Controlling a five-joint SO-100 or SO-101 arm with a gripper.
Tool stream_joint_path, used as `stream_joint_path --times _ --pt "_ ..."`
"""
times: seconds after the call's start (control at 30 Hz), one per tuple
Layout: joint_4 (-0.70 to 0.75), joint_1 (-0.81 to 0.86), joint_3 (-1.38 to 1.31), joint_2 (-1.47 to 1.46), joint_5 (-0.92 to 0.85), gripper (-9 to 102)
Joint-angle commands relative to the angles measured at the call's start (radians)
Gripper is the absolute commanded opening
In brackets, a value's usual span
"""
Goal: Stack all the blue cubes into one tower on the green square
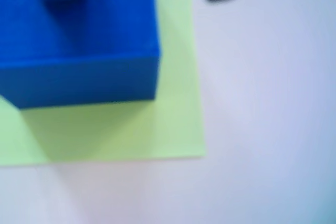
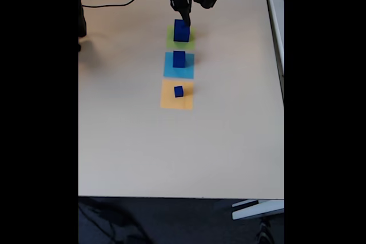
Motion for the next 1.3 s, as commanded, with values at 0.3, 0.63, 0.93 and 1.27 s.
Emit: stream_joint_path --times 0.3,0.63,0.93,1.27 --pt "-0.014 0.029 0.026 0.041 -0.075 21" --pt "-0.014 0.044 0.060 0.051 -0.117 20" --pt "-0.012 0.049 0.060 0.055 -0.133 17" --pt "-0.012 0.054 0.060 0.063 -0.158 13"
